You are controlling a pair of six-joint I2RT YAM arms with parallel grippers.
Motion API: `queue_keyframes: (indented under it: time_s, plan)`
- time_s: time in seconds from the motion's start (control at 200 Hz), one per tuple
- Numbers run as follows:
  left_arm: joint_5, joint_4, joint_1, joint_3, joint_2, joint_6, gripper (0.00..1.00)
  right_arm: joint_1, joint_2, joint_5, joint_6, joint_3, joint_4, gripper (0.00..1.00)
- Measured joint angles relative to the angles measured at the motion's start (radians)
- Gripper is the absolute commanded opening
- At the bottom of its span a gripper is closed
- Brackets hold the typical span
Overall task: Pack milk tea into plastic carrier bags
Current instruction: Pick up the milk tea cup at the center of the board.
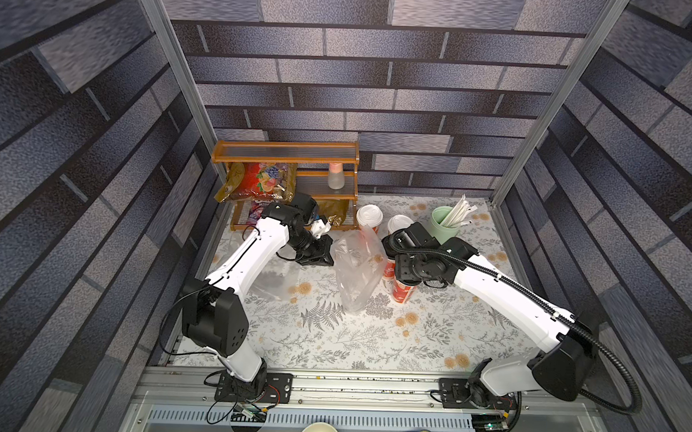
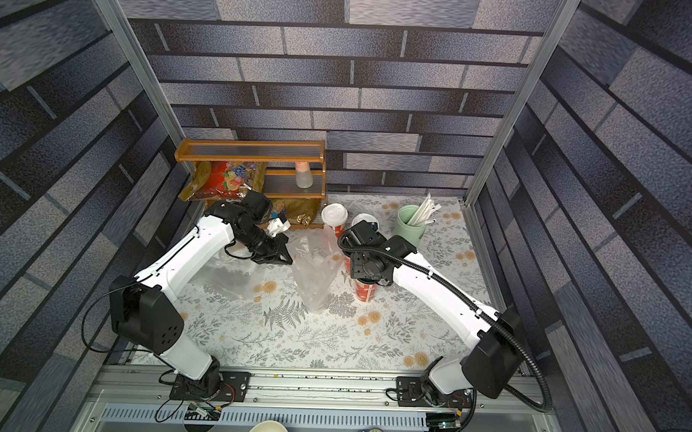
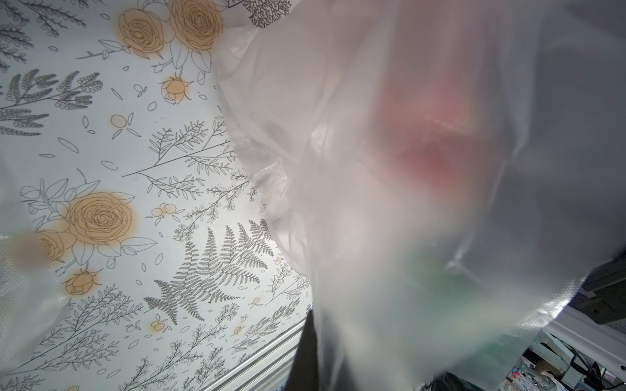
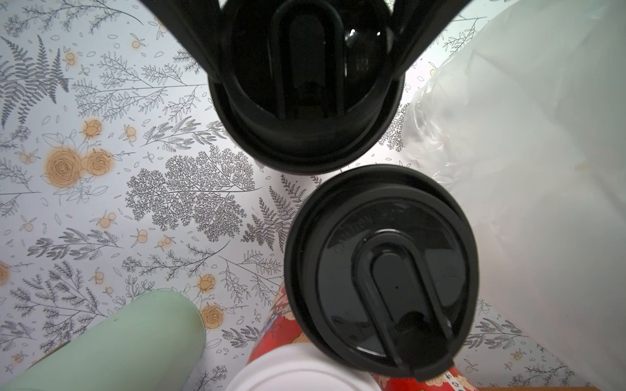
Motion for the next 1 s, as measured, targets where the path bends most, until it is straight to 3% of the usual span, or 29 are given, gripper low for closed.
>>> queue_keyframes:
  time_s: [0.266, 0.476, 0.681, 1.002]
  plan:
    - [0.000, 0.011, 0.000, 0.000, 0.000, -0.005, 0.02, 0.000, -0.013, 0.004, -0.007, 0.099, -0.098, 0.67]
    - [0.000, 0.016, 0.000, -0.001, 0.000, -0.016, 0.02, 0.000, -0.034, 0.017, -0.037, 0.286, -0.212, 0.67]
    - [0.000, 0.034, 0.000, -0.011, 0.000, -0.031, 0.02, 0.000, 0.000, 0.014, -0.082, 0.565, -0.347, 0.65]
    - [0.000, 0.042, -0.002, -0.012, 0.000, -0.034, 0.02, 0.000, 0.172, -0.050, -0.138, 1.035, -0.545, 0.63]
